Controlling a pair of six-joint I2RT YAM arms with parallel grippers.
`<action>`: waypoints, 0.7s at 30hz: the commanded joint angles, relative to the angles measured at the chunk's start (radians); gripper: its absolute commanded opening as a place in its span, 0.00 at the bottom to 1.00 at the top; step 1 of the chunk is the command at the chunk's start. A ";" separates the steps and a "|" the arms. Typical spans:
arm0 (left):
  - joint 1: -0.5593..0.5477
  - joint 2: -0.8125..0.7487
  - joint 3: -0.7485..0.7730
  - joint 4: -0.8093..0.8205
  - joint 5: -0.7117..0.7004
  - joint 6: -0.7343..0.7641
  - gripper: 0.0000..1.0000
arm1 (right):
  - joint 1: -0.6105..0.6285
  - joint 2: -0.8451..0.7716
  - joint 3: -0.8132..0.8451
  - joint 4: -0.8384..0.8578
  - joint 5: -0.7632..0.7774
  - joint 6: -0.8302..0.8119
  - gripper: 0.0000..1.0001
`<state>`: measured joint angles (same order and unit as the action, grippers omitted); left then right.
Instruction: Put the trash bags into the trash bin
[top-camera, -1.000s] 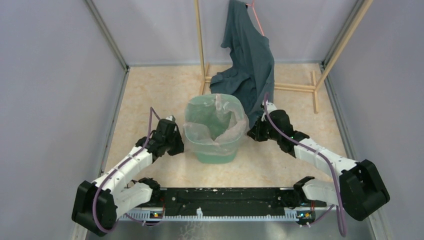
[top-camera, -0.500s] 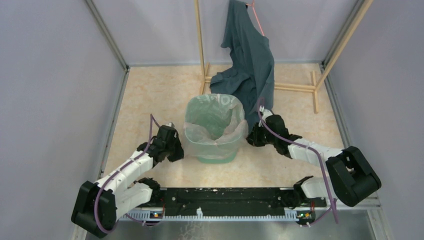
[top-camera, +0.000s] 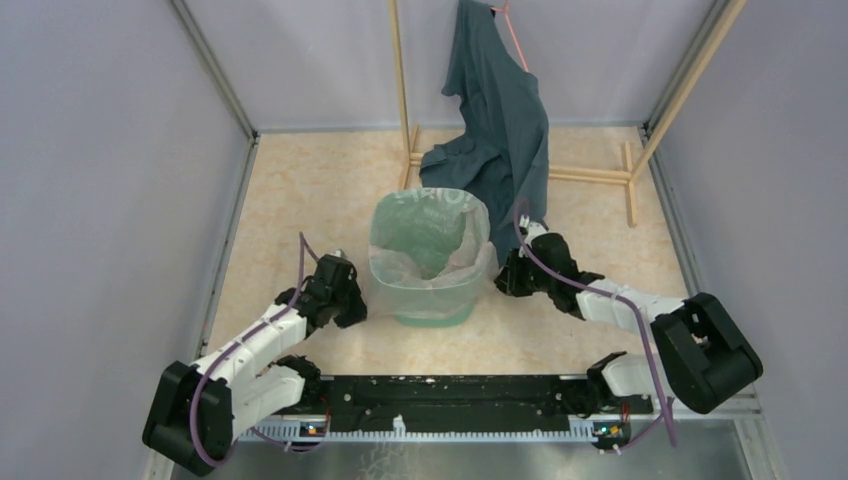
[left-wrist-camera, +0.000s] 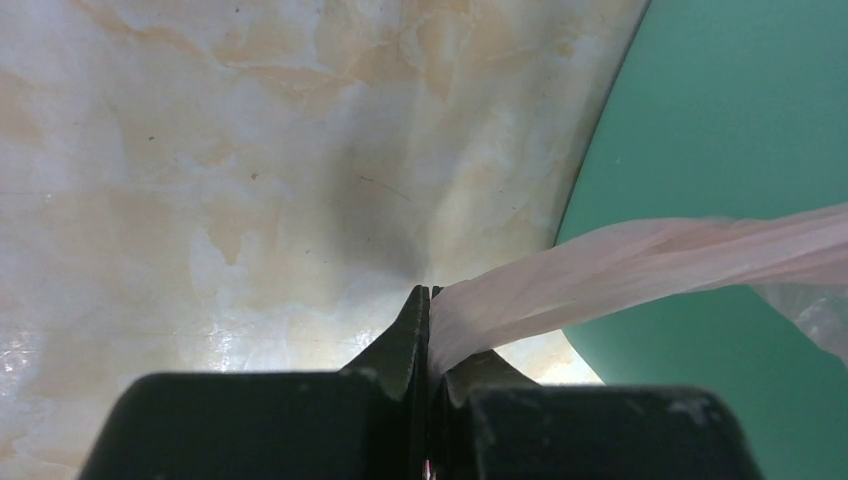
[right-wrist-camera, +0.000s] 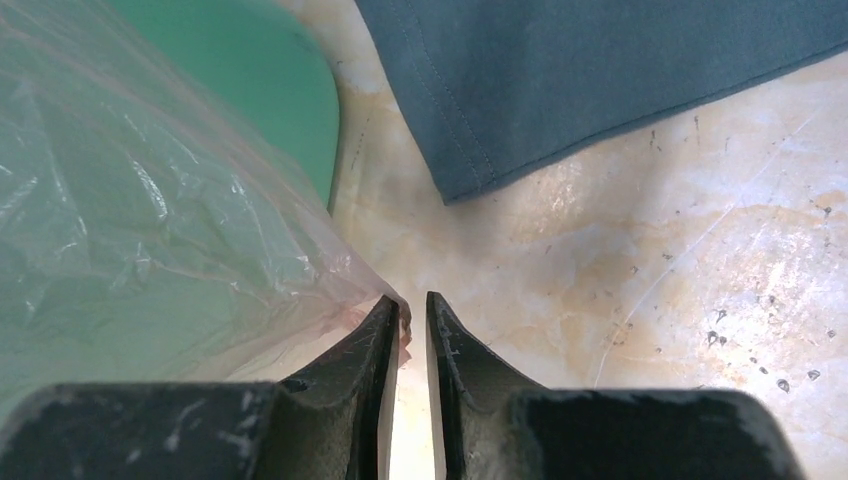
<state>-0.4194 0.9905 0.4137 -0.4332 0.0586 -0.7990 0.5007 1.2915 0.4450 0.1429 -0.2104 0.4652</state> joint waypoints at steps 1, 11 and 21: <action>0.004 -0.019 0.011 -0.042 -0.024 -0.015 0.00 | -0.007 -0.033 0.045 -0.070 0.010 0.002 0.17; 0.004 -0.150 0.121 -0.157 -0.050 -0.036 0.16 | -0.008 -0.474 0.339 -0.580 0.294 -0.109 0.63; 0.004 -0.104 0.073 -0.085 -0.070 -0.037 0.12 | 0.362 -0.141 0.949 -0.833 0.269 -0.314 0.66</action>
<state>-0.4194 0.8745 0.5011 -0.5575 0.0021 -0.8310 0.6933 0.9741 1.2285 -0.5678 0.0792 0.2481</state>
